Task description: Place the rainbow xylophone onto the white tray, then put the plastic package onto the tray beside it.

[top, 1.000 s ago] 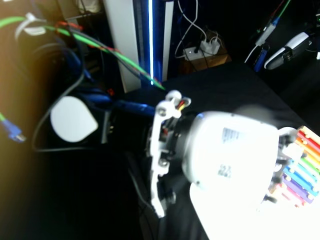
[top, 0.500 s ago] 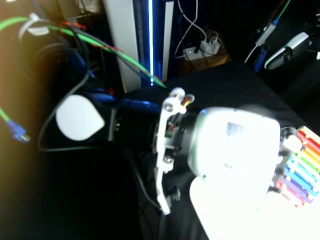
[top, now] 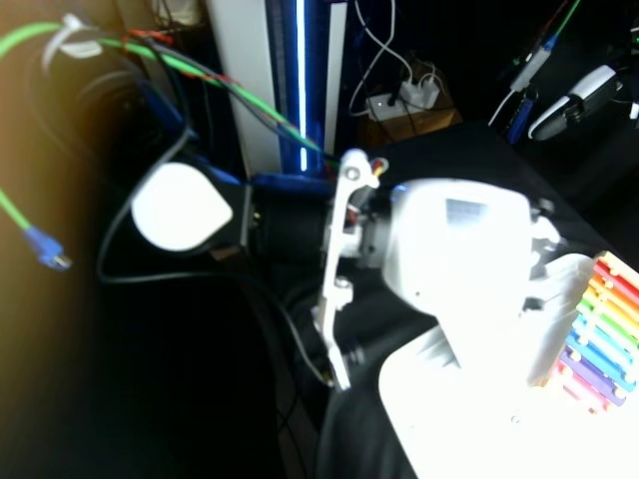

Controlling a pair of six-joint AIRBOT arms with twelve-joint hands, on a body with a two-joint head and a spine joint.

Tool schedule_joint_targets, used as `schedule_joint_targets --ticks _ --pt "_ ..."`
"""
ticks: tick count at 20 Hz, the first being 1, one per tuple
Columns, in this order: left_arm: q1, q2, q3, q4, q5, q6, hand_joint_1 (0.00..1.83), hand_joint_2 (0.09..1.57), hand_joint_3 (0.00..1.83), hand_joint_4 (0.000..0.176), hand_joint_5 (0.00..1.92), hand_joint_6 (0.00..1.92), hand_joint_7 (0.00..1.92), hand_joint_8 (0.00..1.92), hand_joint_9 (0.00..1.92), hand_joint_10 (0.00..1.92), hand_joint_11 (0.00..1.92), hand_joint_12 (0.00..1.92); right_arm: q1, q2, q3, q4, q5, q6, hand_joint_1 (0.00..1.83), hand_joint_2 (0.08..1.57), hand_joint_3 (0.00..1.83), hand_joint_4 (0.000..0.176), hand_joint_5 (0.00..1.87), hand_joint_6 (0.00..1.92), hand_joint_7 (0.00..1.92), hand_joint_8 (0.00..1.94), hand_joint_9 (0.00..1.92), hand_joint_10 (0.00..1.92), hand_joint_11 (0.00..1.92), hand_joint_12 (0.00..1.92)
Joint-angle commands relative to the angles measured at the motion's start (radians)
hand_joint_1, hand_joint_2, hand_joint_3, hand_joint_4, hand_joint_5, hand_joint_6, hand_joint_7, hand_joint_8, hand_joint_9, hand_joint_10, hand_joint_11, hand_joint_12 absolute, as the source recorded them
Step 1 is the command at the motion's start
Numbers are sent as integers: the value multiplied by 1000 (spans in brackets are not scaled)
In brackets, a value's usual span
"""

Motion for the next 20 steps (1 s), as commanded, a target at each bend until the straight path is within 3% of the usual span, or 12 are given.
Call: schedule_joint_targets --ticks 1,3,5,7,11,12,13,15,17,18,19,20 --pt "-4 2 -2 -35 -100 -7 696 657 0 31 0 0 0 0 0 0 0 0 1 0 -2 40 17 -13 1216 1219 2 0 744 1261 830 1318 1024 1202 855 1685" --pt "-2 3 -2 -35 -101 -10 686 659 0 39 0 0 0 0 0 0 0 0 -16 4 -4 39 17 -13 1226 1216 1 0 720 1163 883 1357 1124 1073 1049 1419" --pt "-2 3 -2 -35 -101 -10 703 658 0 27 0 0 0 0 0 0 0 0 -31 10 -5 39 17 -13 1096 1253 3 0 724 1351 1053 921 1271 1030 1216 1418" --pt "-1 3 -2 -35 -101 -10 691 656 0 24 0 0 0 0 0 0 0 0 -38 13 -5 39 17 -11 1208 1197 0 0 806 1216 920 1139 1289 952 1235 1355" --pt "-1 3 -2 -35 -98 -10 701 652 0 20 0 0 0 0 0 0 0 0 -39 16 -3 40 17 -8 1110 1231 1 0 763 1295 1107 1252 1310 1396 1313 1637" --pt "-1 3 -2 -35 -97 -10 703 654 0 57 0 0 0 0 0 0 0 0 -39 13 0 40 17 -8 1092 1249 0 0 737 1333 1052 889 1174 1151 1114 1567" --pt "-1 3 -2 -35 -97 -10 703 654 0 57 0 0 0 0 0 0 0 0 -39 11 3 40 17 -8 1092 1249 0 0 737 1333 1052 889 1174 1151 1114 1567" --pt "-1 3 -2 -35 -96 -10 745 666 1 21 0 0 0 0 0 0 0 0 -39 4 16 48 16 -8 1082 1263 0 0 715 1366 1089 758 1088 1120 944 1652" --pt "-1 3 -2 -35 -96 -10 764 664 0 35 0 0 0 0 0 0 0 0 -38 2 42 60 15 -1 1087 1263 0 0 718 1363 1139 775 1133 1095 1001 1571" --pt "-1 3 -2 -35 -96 -10 757 664 1 45 0 0 0 0 0 0 0 0 -37 -1 54 74 15 -1 1104 1233 0 0 767 1291 1269 467 1286 760 1099 1300" --pt "-1 3 -2 -35 -95 -10 757 664 1 45 0 0 0 0 0 0 0 0 -34 -10 68 89 15 -1 1104 1233 0 0 767 1291 1269 467 1286 760 1099 1300" --pt "-1 3 -2 -35 -95 -10 769 663 0 11 0 0 0 0 0 0 0 0 -21 -17 81 90 14 -1 1102 1241 0 0 753 1311 1383 242 1432 551 1257 1147"
